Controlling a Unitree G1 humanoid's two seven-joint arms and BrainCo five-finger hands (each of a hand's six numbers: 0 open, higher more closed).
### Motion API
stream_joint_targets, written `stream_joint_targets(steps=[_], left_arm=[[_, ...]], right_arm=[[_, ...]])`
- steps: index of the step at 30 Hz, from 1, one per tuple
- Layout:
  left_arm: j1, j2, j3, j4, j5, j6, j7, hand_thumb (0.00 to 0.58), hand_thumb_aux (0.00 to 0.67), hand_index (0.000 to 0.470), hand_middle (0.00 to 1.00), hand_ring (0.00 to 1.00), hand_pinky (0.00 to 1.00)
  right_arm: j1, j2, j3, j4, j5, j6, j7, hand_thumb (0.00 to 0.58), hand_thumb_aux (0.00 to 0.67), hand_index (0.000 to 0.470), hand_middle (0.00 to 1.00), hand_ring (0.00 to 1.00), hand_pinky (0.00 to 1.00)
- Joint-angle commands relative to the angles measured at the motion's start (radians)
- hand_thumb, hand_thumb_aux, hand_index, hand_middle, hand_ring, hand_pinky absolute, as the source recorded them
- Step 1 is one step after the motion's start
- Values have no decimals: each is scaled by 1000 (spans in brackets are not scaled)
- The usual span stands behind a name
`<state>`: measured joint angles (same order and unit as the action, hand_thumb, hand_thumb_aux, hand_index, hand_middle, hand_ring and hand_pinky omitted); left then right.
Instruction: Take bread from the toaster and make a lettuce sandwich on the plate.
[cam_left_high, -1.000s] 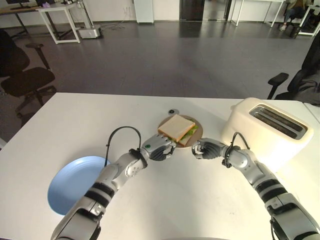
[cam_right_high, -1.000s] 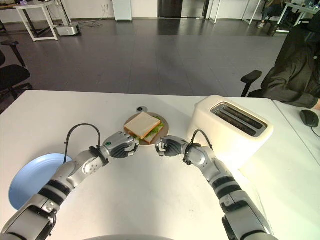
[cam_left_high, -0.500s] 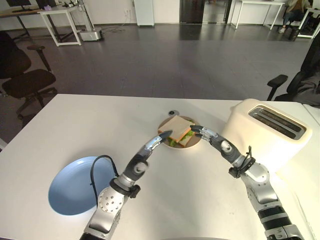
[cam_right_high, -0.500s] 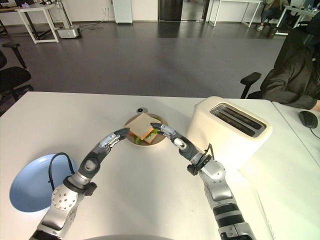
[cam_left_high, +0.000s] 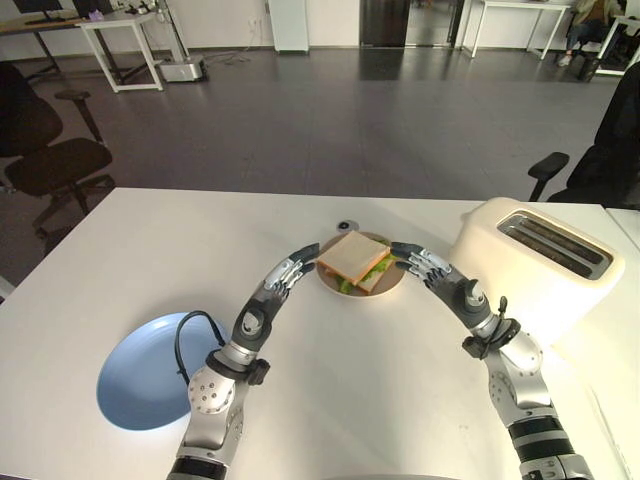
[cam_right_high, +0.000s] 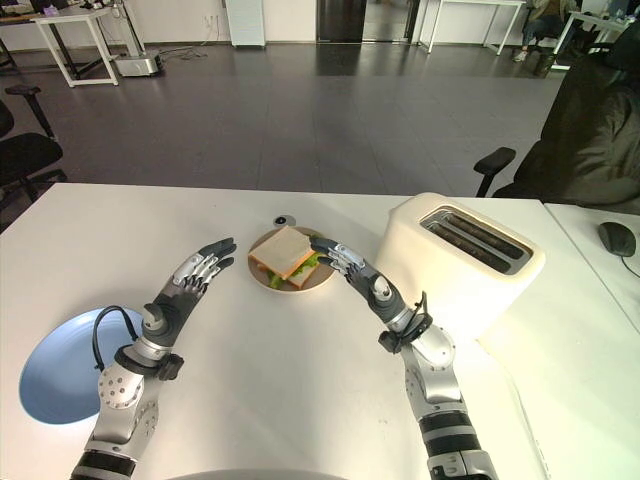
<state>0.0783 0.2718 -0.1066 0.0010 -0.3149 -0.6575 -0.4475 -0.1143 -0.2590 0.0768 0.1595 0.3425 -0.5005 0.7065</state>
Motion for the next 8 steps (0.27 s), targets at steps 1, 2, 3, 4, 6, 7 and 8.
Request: stream_joint_targets(steps=[1,2,3,4,6,7,8], left_arm=[[2,-18,5,5,-2,-6,-27,0,0,0,0,0,0],[7,-22,4,5,2,-10,-33,0,0,0,0,0,0],[11,-26,2,2,4,-11,-39,0,0,0,0,0,0],[10,-29,0,1,2,-10,-46,0,0,0,0,0,0],[7,-37,-1,-1,-17,-1,-61,0,0,0,0,0,0],[4,-40,0,1,-28,6,-67,0,0,0,0,0,0],[3,-44,2,2,-37,12,-72,0,0,0,0,0,0]], right_arm=[[13,3,-18,-13,-1,-9,5,0,0,0,0,0,0],[12,6,-19,-13,1,-11,6,0,0,0,0,0,0],[10,8,-21,-13,6,-10,7,0,0,0,0,0,0],[10,12,-25,-15,12,-6,4,0,0,0,0,0,0],[7,18,-40,-19,33,10,-4,0,0,0,0,0,0],[3,21,-48,-20,44,20,-8,0,0,0,0,0,0],[-1,24,-57,-21,56,31,-8,0,0,0,0,0,0]])
